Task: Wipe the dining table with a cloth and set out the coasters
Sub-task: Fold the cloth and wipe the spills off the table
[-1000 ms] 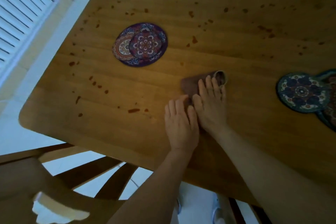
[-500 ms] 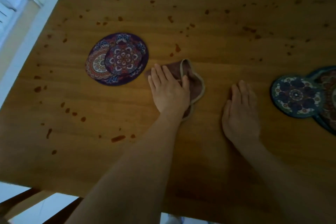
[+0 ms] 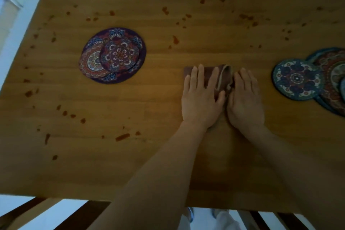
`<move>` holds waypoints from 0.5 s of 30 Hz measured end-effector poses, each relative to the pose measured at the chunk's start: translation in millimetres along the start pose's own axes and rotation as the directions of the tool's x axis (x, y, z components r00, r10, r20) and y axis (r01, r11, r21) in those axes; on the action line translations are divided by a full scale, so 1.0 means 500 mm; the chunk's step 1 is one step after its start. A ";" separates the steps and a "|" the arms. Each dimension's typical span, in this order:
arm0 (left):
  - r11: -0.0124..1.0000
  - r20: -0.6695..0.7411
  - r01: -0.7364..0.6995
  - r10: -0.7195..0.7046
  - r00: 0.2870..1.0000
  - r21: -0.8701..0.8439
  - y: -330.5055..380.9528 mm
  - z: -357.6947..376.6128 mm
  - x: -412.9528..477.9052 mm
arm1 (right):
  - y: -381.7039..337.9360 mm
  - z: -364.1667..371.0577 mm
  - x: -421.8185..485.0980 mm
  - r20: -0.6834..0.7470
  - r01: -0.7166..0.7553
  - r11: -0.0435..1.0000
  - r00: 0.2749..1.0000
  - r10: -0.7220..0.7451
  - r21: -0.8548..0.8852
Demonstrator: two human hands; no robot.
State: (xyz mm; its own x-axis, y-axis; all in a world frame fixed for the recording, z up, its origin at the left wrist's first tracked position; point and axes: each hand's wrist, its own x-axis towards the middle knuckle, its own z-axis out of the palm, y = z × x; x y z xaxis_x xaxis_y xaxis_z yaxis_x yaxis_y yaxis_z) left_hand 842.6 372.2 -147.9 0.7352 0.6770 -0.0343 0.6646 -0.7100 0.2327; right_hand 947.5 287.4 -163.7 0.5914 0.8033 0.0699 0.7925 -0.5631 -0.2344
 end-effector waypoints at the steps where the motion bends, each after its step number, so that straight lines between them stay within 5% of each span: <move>1: 1.000 0.002 -0.030 0.030 1.000 0.008 -0.015 -0.001 -0.026 | -0.001 -0.001 -0.001 -0.005 0.000 1.000 1.000 0.000 -0.001; 9: 0.995 0.004 0.036 -0.036 0.999 0.097 -0.161 -0.037 -0.113 | -0.012 -0.012 -0.001 -0.012 -0.051 0.997 0.999 0.052 0.061; 15: 0.953 0.017 0.289 -0.291 0.956 0.090 -0.108 -0.036 0.006 | -0.011 -0.008 0.000 0.001 -0.055 0.998 0.998 0.055 0.015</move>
State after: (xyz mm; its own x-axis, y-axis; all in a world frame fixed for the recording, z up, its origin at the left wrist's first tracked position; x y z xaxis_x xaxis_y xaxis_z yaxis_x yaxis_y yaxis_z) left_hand 806.8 416.0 -143.3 0.5119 0.8510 -0.1173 0.8577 -0.4988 0.1249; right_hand 943.7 289.8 -158.8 0.6339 0.7714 0.0558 0.7565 -0.6034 -0.2521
